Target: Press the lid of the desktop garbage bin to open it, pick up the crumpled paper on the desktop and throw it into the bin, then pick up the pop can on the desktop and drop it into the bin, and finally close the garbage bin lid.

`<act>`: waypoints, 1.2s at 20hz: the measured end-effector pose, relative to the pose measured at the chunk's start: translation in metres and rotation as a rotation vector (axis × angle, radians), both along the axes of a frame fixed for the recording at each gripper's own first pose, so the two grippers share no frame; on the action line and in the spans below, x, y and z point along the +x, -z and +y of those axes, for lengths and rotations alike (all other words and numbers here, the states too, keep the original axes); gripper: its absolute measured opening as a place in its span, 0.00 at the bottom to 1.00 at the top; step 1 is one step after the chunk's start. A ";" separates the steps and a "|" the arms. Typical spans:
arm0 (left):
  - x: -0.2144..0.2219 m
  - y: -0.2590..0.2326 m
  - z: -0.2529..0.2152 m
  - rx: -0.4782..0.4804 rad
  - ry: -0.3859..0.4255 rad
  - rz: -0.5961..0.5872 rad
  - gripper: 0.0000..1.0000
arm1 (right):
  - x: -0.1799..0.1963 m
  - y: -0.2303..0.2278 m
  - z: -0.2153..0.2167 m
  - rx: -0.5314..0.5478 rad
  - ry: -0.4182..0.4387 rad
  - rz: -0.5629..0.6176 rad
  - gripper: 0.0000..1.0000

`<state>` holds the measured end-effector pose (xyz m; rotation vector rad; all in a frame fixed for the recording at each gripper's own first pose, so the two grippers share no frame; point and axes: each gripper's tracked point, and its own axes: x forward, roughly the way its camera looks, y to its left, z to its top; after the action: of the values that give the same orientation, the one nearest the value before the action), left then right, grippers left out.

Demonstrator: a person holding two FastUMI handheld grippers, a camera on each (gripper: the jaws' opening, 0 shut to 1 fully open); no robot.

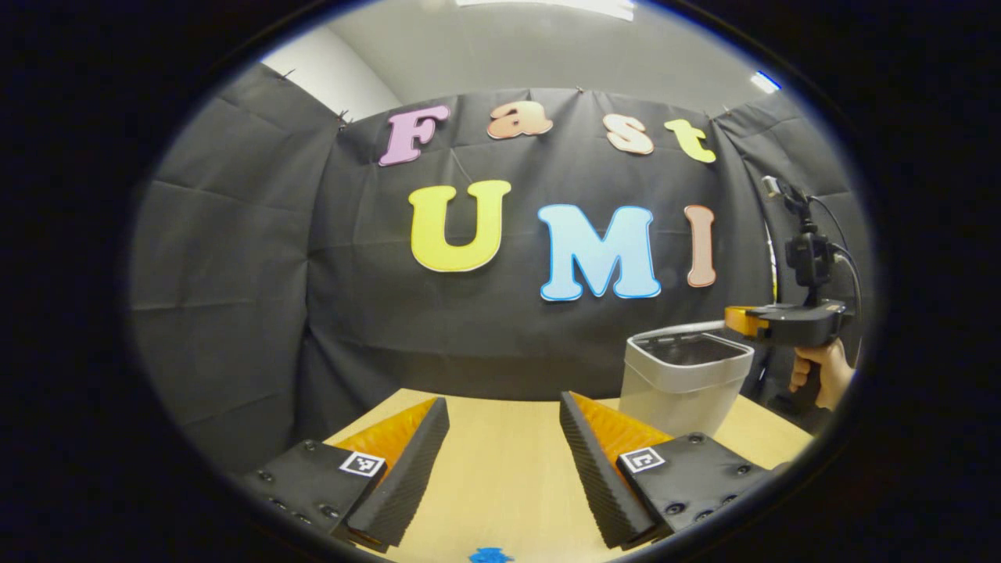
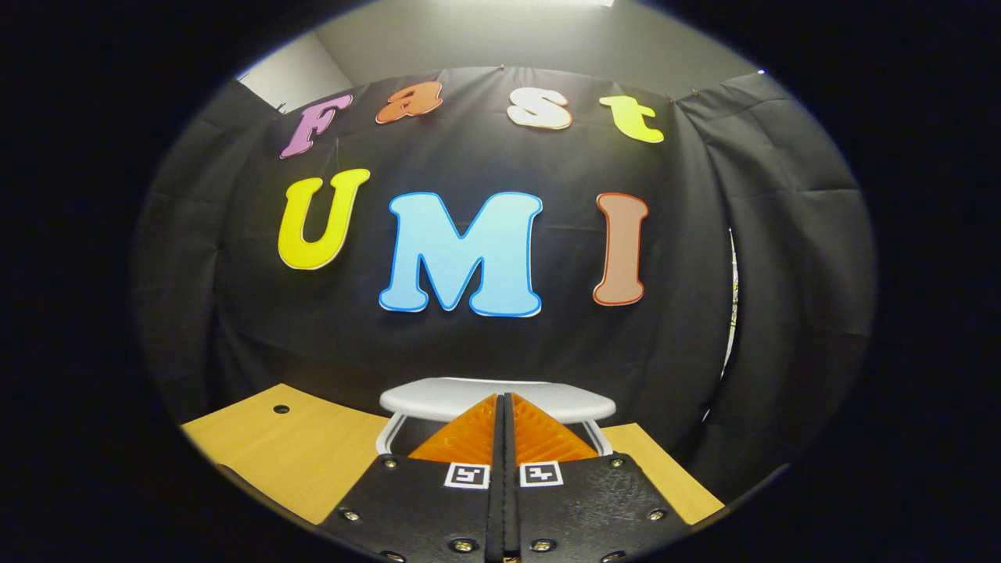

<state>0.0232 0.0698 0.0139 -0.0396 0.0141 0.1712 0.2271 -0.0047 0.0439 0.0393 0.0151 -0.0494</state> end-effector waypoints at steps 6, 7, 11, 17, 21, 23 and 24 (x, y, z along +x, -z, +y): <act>-0.003 0.003 0.001 -0.015 -0.011 0.009 0.93 | -0.021 0.000 -0.001 -0.031 0.007 0.007 0.00; -0.003 0.004 0.002 -0.013 -0.014 0.012 0.93 | -0.025 0.002 0.000 -0.028 0.009 0.011 0.00; -0.006 0.011 0.006 0.002 -0.018 0.032 0.94 | -0.043 0.003 0.008 -0.028 -0.009 0.007 0.00; -0.011 0.020 0.008 0.001 -0.016 0.058 0.95 | -0.068 0.007 0.025 -0.071 -0.051 -0.010 0.04; -0.011 0.020 0.010 0.019 -0.001 0.053 0.95 | -0.084 0.007 0.038 -0.072 -0.074 -0.024 0.15; -0.009 0.021 0.009 0.019 0.015 0.054 0.94 | -0.093 0.008 0.046 -0.080 -0.086 -0.030 0.24; -0.009 0.022 0.010 0.020 0.017 0.056 0.94 | -0.098 0.008 0.048 -0.085 -0.089 -0.031 0.25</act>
<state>0.0140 0.0798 -0.0082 -0.0150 0.0690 0.1558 0.1292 0.0433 0.0363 -0.0457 -0.0162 0.0395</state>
